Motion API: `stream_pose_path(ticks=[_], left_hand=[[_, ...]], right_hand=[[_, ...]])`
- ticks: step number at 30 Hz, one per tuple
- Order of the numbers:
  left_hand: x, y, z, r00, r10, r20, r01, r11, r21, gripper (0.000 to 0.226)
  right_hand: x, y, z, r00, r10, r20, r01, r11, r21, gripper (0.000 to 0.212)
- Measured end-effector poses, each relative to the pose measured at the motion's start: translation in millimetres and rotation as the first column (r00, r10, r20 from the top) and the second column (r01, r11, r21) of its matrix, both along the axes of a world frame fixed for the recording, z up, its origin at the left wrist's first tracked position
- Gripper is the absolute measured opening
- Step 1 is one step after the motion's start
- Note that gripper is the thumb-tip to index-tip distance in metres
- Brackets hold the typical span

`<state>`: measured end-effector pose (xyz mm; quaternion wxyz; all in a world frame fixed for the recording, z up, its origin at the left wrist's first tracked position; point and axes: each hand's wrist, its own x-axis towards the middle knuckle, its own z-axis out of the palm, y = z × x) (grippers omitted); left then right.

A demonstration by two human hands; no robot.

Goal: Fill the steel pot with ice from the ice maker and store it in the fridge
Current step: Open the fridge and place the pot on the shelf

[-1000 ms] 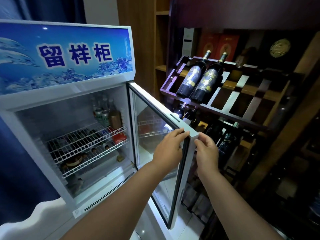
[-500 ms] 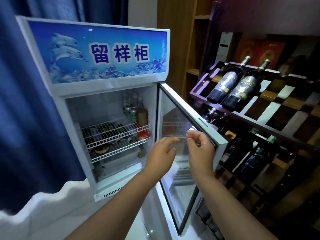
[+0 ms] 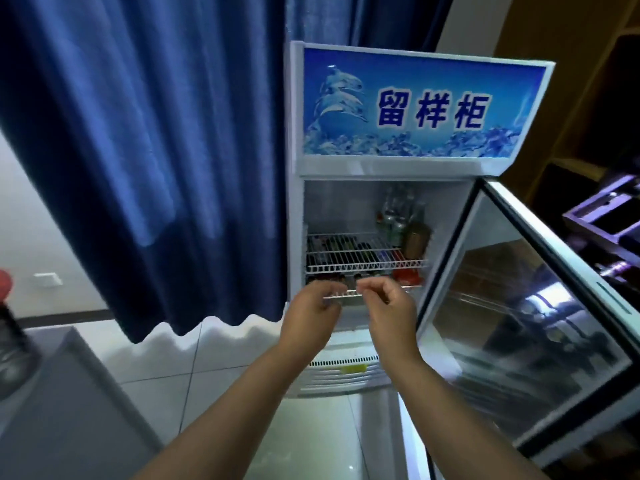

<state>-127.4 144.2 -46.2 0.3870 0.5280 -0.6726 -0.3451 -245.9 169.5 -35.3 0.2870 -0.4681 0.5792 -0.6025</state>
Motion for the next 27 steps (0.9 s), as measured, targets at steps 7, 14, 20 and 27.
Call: stream_pose_path(ticks=[7, 14, 20, 27], left_hand=[[120, -8, 9, 0.981, 0.193, -0.034, -0.194, 0.981, -0.004, 0.034], [236, -12, 16, 0.930, 0.355, -0.089, -0.359, 0.933, -0.027, 0.030], [332, -13, 24, 0.858, 0.505, -0.090, -0.511, 0.857, -0.065, 0.031], [444, -8, 28, 0.710, 0.701, -0.072, -0.703, 0.699, -0.129, 0.029]], right_hand=[[111, -34, 3, 0.987, 0.160, -0.019, -0.160, 0.987, 0.028, 0.024], [220, -54, 8, 0.953, 0.303, -0.025, -0.302, 0.953, 0.022, 0.033], [309, -68, 8, 0.902, 0.431, -0.037, -0.428, 0.901, 0.064, 0.031], [400, -77, 2, 0.828, 0.560, -0.023, -0.553, 0.823, 0.132, 0.027]])
